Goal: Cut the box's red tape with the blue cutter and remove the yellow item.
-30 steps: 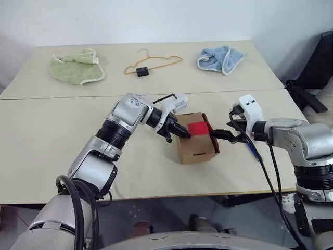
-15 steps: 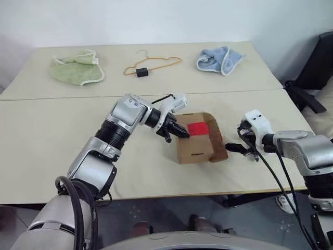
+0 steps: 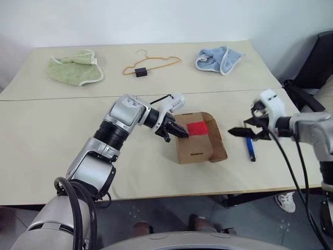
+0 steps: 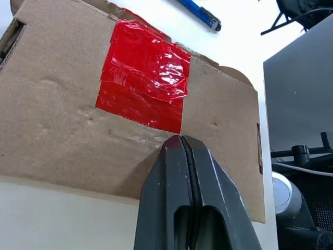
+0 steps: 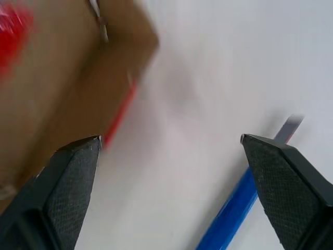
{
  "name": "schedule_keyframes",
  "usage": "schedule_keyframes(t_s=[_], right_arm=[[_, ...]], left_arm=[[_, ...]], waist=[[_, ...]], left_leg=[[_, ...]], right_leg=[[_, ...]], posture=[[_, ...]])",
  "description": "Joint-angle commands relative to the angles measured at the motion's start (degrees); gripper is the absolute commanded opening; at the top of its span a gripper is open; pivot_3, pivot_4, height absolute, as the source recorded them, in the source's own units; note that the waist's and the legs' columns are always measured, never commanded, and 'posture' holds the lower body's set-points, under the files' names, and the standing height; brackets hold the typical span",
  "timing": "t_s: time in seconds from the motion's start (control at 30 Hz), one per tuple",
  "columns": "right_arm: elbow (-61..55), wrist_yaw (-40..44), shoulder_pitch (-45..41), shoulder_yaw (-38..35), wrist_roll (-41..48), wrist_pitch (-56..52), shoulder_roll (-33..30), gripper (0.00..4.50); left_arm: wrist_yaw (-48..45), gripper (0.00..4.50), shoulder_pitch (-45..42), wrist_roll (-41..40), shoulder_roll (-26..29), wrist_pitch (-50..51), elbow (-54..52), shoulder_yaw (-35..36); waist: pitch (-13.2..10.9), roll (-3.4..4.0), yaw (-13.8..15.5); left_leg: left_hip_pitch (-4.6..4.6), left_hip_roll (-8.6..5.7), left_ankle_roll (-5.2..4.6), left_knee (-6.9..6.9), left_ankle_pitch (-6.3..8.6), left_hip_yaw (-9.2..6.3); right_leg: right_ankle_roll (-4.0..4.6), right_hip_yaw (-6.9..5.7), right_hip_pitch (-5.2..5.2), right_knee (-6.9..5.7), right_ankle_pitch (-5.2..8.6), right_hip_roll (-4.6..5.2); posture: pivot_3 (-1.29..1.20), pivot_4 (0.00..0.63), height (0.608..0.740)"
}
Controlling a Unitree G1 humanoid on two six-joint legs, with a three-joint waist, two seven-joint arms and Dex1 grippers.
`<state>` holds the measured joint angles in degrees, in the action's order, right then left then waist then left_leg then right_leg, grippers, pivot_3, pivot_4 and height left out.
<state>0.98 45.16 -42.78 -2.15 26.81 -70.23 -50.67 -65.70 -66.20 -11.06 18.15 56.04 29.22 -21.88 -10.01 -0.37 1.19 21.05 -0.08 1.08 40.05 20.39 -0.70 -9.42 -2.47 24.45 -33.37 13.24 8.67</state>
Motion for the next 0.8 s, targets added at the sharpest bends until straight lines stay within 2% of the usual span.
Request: schedule_keyframes(t_s=[0.03, 0.27, 0.57, 0.8], right_arm=[[4.62, 1.76, -2.35, -2.71, 3.19, -3.23, 1.69, 4.47], [16.03, 7.22, -4.62, 2.18, 3.24, -1.11, 5.61, 4.47], [38.53, 15.68, -12.18, 7.77, -2.31, 9.06, 11.28, 4.47], [45.15, 25.49, -14.95, 12.51, -6.0, 11.69, 14.83, 4.47]], left_arm=[[1.09, 0.0, 1.51, 1.76, 0.65, 0.73, 0.71, -1.82], [1.06, 0.0, 1.7, 1.68, 0.47, 1.11, 0.28, -2.06], [-0.46, 0.0, 3.24, 1.34, 2.03, 2.93, -2.87, -3.78], [-0.46, 0.0, 4.07, 1.16, 3.36, 3.84, -5.05, -4.26]], waist=[[0.0, 0.0, -0.01], [0.0, 0.0, -0.29], [0.0, 0.01, -1.38], [0.02, 0.04, -2.32]], left_leg=[[0.0, 0.0, 0.0, 0.0, 0.0, 0.0], [0.0, 0.0, 0.0, 0.0, 0.0, 0.01], [0.0, -0.01, 0.03, -0.02, -0.02, 0.01], [-0.05, 0.02, 0.06, -0.05, -0.03, 0.01]], right_leg=[[0.0, 0.0, 0.0, 0.0, 0.0, 0.0], [0.0, 0.0, 0.0, -0.01, 0.0, 0.0], [-0.01, 0.0, 0.01, 0.0, 0.0, 0.0], [-0.01, 0.0, 0.01, -0.02, 0.0, -0.02]], posture=[[0.0, 0.15, 0.74], [0.0, 0.15, 0.74], [0.0, 0.15, 0.74], [0.0, 0.15, 0.74]])
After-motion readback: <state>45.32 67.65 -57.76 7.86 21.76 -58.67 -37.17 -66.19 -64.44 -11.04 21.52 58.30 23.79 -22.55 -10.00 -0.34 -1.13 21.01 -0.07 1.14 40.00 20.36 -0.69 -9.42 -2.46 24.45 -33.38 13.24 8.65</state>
